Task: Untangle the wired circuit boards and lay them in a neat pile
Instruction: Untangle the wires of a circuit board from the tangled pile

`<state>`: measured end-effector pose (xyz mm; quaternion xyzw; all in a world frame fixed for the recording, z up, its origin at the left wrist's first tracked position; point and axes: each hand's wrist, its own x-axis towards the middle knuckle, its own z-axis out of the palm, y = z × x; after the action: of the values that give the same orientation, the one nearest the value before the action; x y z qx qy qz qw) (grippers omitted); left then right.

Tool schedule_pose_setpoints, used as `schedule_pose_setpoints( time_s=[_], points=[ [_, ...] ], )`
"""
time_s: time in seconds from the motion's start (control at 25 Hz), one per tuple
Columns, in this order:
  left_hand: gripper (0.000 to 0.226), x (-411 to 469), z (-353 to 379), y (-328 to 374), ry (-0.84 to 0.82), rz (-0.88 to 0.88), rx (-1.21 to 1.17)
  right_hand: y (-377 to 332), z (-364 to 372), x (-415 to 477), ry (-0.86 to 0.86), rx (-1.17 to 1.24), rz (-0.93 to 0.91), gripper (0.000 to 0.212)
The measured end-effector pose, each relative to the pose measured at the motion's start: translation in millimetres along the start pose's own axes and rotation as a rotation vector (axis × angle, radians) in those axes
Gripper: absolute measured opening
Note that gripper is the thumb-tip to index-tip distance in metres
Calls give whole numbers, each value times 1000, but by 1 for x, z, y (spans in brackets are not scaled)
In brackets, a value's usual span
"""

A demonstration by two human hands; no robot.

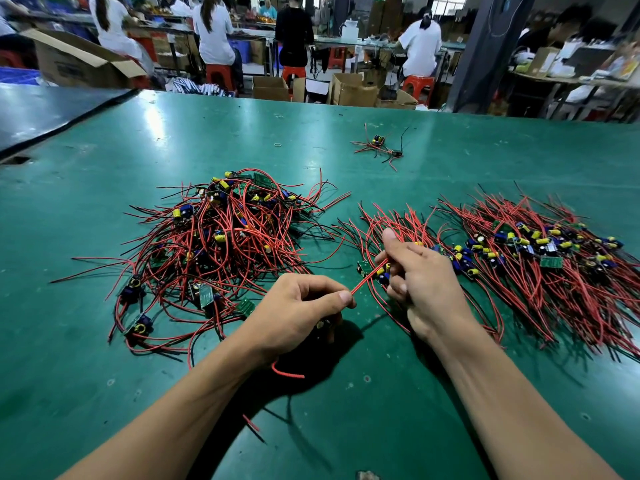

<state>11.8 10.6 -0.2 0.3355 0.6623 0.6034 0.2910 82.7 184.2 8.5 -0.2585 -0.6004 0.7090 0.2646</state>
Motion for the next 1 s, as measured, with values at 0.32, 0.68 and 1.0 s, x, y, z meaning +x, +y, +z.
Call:
schedule_pose_setpoints(
  time_s=[0.32,0.68,1.0],
  points=[
    [16,0,0,-1,-35,14,-32,13,-5,5,225,-573,-618,45],
    [13,1,2,2,46,-76,-195,-3,-4,3,88,10,-101,57],
    [6,3,0,16,376,-42,-513,9,-1,-11,-289,-681,-447,6]
  ],
)
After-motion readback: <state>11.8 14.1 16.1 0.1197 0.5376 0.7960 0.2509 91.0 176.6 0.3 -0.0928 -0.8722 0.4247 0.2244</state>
